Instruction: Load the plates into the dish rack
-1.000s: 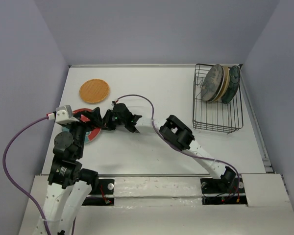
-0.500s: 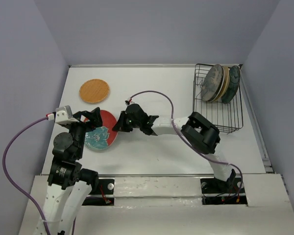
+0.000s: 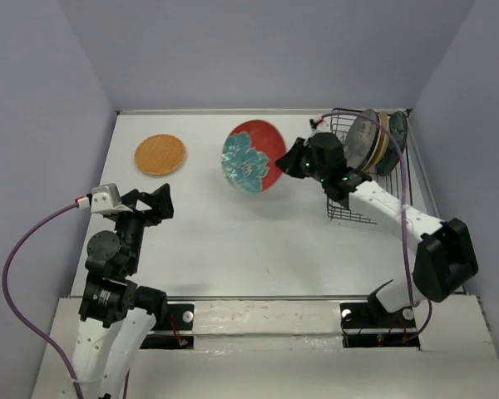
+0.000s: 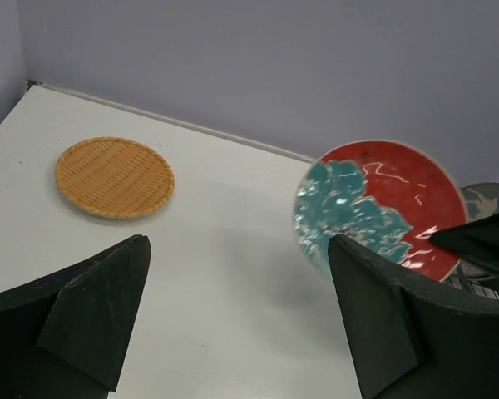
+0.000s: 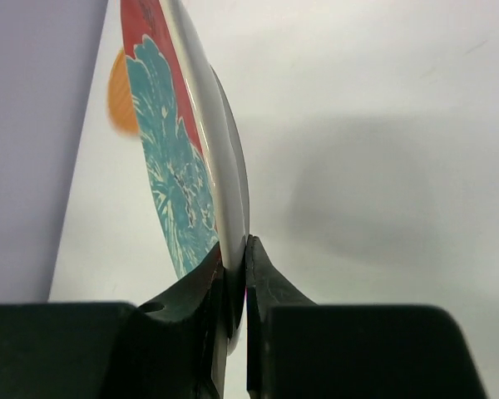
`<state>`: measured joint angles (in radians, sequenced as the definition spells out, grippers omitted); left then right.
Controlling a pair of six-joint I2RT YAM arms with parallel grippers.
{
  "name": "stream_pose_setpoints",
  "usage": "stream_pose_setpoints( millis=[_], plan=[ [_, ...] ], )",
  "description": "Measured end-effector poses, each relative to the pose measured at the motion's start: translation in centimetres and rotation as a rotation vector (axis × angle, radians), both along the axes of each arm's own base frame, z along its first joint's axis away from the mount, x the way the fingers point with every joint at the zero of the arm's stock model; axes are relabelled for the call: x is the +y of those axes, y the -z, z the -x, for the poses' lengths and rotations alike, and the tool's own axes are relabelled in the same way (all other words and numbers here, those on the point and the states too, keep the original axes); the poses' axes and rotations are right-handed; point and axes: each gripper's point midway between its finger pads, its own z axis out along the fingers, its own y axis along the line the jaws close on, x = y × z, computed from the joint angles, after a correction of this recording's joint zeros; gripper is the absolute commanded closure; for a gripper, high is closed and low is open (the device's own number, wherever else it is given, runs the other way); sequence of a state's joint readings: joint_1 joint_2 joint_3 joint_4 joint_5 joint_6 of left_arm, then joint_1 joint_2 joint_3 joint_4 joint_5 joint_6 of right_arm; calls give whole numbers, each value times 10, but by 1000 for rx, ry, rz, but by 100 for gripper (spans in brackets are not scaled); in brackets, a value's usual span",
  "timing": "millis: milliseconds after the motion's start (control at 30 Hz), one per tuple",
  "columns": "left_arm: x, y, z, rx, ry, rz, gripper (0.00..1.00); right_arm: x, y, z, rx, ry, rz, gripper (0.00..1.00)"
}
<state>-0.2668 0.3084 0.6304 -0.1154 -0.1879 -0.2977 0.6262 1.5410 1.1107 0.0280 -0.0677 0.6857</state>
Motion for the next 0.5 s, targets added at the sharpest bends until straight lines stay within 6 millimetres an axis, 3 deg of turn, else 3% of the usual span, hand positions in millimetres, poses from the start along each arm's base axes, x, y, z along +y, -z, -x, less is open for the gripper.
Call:
stream_pose_setpoints(
  millis=[133, 233, 333, 500],
  plan=[
    [-2, -6, 5, -28, 16, 6, 1, -112, -54, -42, -130, 268, 113, 93],
    [-6, -7, 7, -33, 38, 8, 1, -180, -83, -57, -179, 448, 259, 93],
    [-13, -8, 9, -38, 71, 9, 1, -224, -104, -66, -195, 555, 371, 93],
    [-21, -10, 12, -43, 109, 11, 1, -269, -119, -82, -193, 673, 548, 93]
  ],
)
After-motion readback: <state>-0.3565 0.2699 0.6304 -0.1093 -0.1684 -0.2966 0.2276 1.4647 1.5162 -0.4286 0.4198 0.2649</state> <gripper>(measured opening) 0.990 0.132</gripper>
